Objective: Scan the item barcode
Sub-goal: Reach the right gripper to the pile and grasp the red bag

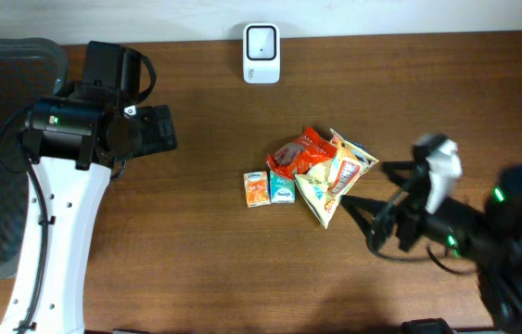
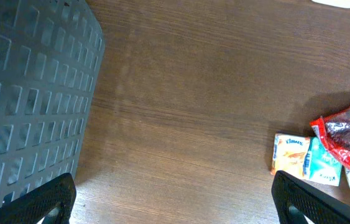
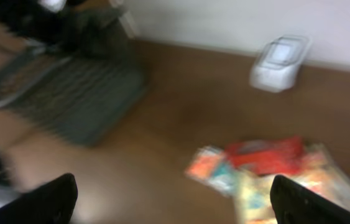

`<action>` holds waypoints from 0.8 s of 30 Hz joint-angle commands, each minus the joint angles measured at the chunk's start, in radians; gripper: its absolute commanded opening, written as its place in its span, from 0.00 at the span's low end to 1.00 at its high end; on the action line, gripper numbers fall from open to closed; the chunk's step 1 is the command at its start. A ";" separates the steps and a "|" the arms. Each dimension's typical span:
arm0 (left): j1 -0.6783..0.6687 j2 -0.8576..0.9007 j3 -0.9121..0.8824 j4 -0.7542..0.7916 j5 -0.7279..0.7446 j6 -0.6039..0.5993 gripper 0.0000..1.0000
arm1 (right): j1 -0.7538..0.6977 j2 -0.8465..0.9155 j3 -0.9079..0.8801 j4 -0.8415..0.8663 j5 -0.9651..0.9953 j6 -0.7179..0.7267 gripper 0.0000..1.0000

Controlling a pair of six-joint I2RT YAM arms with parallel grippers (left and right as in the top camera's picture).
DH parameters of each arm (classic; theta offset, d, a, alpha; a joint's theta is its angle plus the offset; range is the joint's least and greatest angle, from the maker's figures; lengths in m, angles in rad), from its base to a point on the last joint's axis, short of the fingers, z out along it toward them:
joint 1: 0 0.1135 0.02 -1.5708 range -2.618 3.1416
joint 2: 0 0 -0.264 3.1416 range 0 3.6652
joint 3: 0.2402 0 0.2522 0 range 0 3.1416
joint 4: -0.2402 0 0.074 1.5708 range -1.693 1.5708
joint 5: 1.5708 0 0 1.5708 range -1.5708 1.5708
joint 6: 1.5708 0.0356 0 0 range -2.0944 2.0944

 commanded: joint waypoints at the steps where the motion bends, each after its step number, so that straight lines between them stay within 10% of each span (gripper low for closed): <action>1: 0.003 0.003 -0.003 0.000 -0.014 -0.010 0.99 | 0.005 0.126 0.014 0.106 -0.282 0.162 0.98; 11: 0.003 0.003 -0.003 0.000 -0.014 -0.010 0.99 | 0.113 0.375 0.040 -0.113 0.340 0.457 0.99; 24: 0.003 0.003 -0.003 0.000 -0.014 -0.010 0.99 | 0.145 0.822 0.056 0.221 0.346 0.651 0.98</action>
